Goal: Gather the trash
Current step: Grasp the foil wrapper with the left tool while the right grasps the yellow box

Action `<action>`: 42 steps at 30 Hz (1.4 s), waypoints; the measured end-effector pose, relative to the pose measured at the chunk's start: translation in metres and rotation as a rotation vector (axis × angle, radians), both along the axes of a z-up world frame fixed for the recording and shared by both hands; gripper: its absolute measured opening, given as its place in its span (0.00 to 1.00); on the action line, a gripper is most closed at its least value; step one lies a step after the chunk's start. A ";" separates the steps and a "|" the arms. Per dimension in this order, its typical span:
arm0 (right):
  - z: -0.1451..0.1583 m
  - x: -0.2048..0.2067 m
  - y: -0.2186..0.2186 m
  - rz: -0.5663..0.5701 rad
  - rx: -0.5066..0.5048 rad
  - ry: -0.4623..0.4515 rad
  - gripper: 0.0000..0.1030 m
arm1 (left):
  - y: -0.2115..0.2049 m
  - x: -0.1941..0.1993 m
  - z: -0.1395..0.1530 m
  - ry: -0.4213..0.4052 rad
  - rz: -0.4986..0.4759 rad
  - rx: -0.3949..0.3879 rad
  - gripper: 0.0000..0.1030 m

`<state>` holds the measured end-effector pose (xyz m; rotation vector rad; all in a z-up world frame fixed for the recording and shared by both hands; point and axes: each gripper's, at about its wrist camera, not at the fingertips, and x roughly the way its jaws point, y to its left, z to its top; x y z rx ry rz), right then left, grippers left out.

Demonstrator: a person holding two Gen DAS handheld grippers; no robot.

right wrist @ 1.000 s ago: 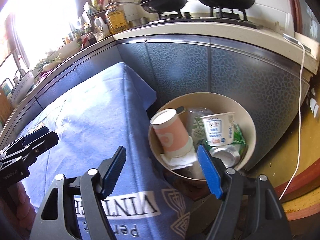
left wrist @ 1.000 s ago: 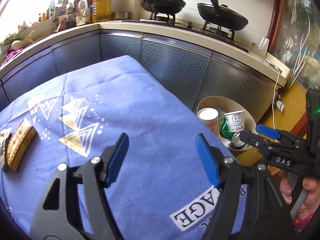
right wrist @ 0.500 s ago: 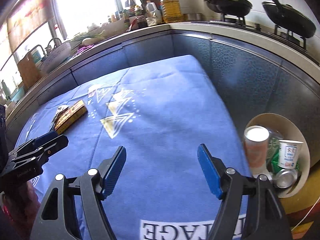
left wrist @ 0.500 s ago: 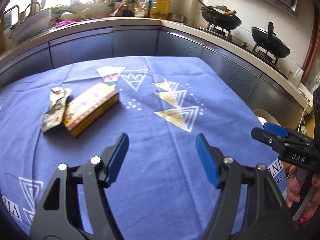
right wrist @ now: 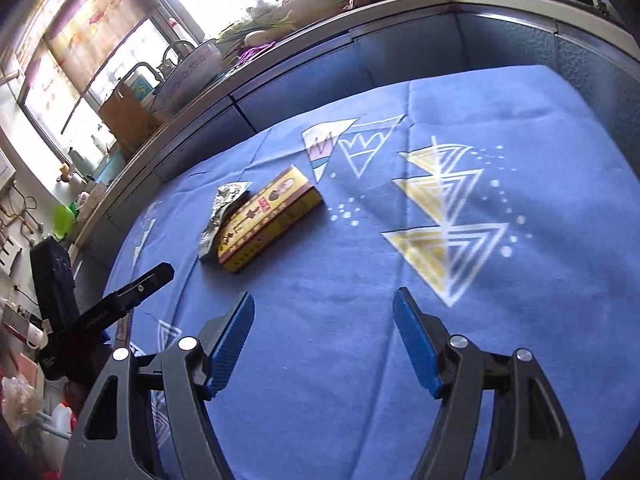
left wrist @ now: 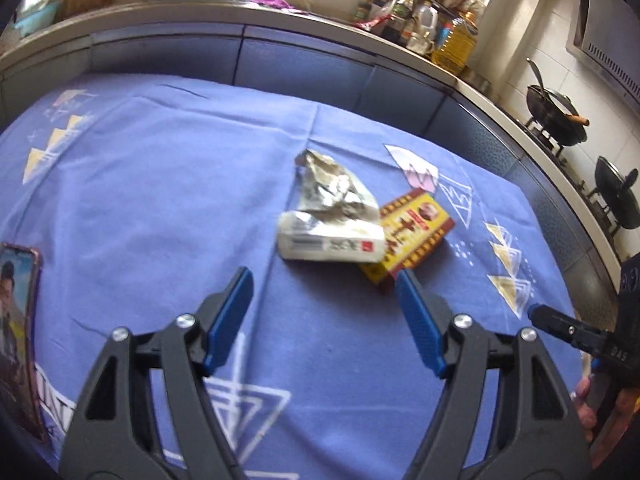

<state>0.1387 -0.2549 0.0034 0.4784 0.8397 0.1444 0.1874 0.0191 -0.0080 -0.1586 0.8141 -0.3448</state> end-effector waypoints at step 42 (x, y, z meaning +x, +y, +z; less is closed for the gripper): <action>-0.012 0.138 0.084 0.076 -0.210 0.094 0.69 | 0.073 -0.016 0.019 -0.061 -0.096 -0.142 0.01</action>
